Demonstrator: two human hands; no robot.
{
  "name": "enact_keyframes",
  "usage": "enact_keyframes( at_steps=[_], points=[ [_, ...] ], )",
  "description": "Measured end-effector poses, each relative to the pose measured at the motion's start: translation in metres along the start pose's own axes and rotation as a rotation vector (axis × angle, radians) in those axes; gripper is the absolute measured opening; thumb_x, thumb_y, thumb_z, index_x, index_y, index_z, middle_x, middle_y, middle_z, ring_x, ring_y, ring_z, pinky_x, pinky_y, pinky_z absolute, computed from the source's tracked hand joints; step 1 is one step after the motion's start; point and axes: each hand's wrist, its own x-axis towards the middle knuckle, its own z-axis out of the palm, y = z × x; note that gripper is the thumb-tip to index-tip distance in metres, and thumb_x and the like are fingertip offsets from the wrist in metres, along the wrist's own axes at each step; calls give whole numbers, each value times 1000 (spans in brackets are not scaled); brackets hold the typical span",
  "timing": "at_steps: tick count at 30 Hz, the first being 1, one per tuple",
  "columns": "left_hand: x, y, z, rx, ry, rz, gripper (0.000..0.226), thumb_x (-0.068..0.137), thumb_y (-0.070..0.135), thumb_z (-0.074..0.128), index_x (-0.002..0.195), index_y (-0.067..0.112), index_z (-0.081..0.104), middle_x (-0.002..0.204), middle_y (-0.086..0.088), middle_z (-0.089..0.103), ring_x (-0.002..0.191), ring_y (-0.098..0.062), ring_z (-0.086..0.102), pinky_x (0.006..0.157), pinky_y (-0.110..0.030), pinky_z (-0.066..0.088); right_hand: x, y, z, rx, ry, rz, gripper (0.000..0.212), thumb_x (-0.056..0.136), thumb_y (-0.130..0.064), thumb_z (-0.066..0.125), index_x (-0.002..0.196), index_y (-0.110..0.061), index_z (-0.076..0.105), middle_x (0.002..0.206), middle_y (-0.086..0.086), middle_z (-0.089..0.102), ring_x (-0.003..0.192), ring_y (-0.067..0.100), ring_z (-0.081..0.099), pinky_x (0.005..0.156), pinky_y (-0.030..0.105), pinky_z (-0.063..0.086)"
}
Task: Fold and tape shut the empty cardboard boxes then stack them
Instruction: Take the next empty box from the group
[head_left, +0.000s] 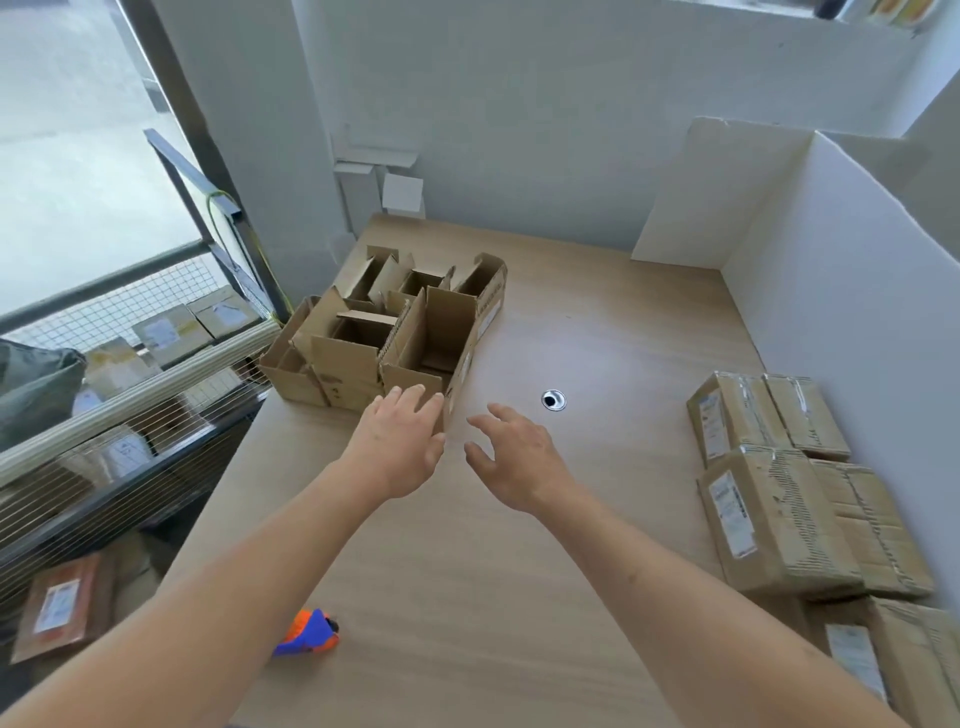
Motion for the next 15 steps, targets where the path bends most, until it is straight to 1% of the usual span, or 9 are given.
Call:
enact_keyframes(
  at_steps=[5, 8, 11, 13, 15],
  points=[
    [10, -10, 4, -32, -2, -61, 61, 105, 42, 45, 159, 17, 31, 163, -13, 32, 149, -37, 30, 120, -48, 27, 20, -2, 7, 4, -18, -43, 47, 104, -41, 47, 148, -25, 50, 158, 6, 40, 142, 26, 40, 115, 41, 29],
    [15, -14, 7, -55, -3, -100, 61, 105, 39, 48, 158, 16, 33, 162, -14, 33, 147, -38, 32, 119, -48, 29, 34, -1, 12, 5, -45, -79, 46, 103, -39, 48, 146, -23, 52, 148, 6, 47, 134, 28, 47, 108, 42, 36],
    [22, -20, 11, -68, -18, -128, 61, 105, 40, 46, 159, 17, 31, 163, -13, 31, 149, -36, 29, 120, -47, 28, 53, -1, 16, 31, -28, -86, 45, 103, -38, 49, 144, -21, 53, 142, 6, 50, 131, 28, 49, 106, 41, 37],
    [29, -28, 14, -67, -27, -132, 61, 106, 40, 45, 160, 18, 30, 164, -13, 30, 150, -35, 27, 121, -46, 27, 64, -4, 20, 59, -16, -82, 45, 103, -36, 49, 145, -20, 53, 145, 5, 50, 133, 26, 47, 107, 39, 36],
    [37, -37, 18, -78, -12, -135, 60, 106, 40, 45, 160, 18, 30, 164, -13, 30, 150, -34, 27, 121, -46, 27, 76, -9, 26, 63, -20, -84, 47, 103, -37, 50, 147, -21, 51, 152, 6, 46, 139, 25, 43, 111, 39, 34]
  ],
)
